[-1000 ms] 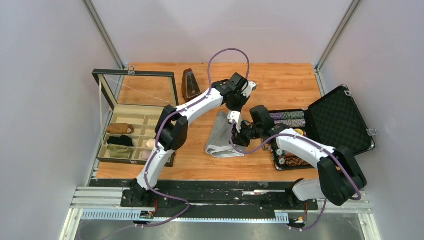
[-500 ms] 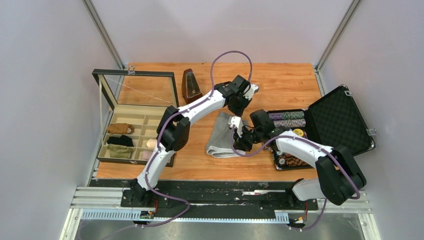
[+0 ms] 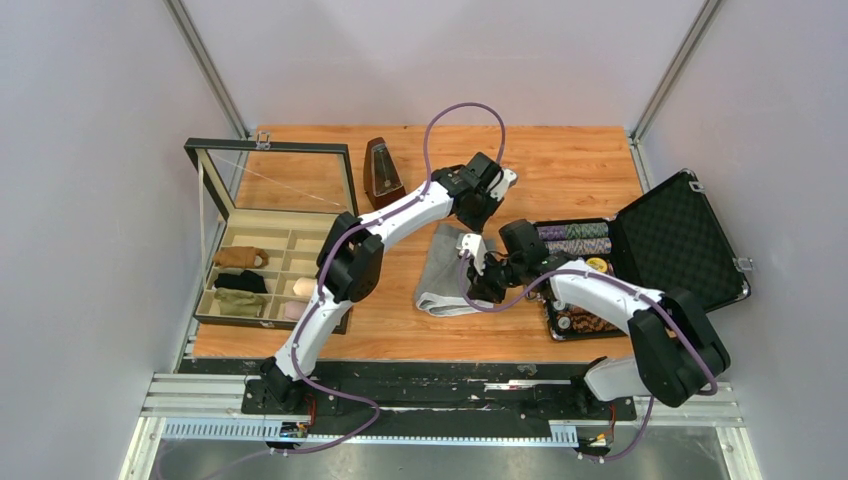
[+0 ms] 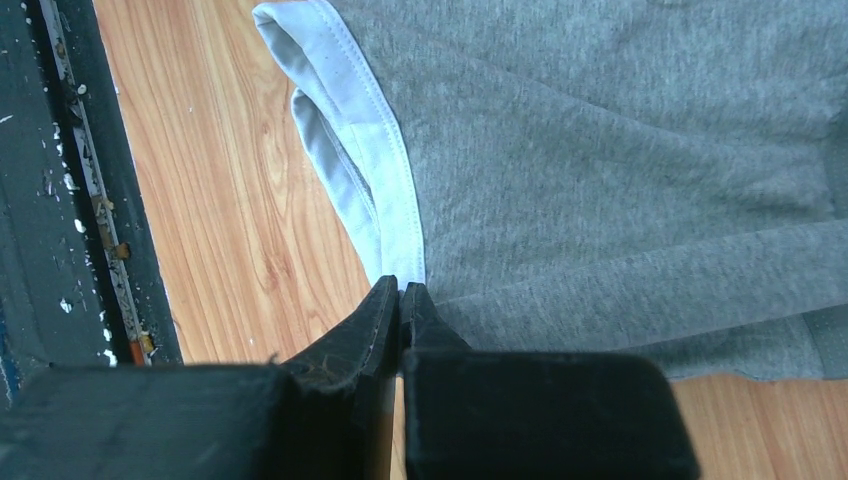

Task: Roll the underwear
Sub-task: Fold the underwear at the center of the board.

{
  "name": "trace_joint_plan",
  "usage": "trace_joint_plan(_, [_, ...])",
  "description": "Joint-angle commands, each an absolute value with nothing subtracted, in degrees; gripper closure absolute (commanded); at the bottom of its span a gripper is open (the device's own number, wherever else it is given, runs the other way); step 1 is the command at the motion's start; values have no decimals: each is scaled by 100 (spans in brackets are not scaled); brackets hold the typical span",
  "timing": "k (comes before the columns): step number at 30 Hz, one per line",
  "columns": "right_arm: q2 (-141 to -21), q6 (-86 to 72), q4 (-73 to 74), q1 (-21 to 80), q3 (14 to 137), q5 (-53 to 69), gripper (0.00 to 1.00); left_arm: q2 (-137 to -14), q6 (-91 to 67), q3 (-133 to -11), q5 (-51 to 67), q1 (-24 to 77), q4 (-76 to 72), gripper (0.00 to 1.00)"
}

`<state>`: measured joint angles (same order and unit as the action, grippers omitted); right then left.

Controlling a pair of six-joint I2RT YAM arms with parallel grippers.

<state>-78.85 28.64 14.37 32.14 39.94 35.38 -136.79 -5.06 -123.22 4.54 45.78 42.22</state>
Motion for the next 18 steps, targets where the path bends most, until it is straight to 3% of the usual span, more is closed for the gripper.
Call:
trace_joint_plan(1, [-8124,2880,1703,3208,4394,3657,100,-13565,-413,-12643,315,4608,4027,100])
trace_joint_plan(18, [-8709,2412,1769,3200,5009,3053,100,-13469,-547,-12735,1225,4479,4136,100])
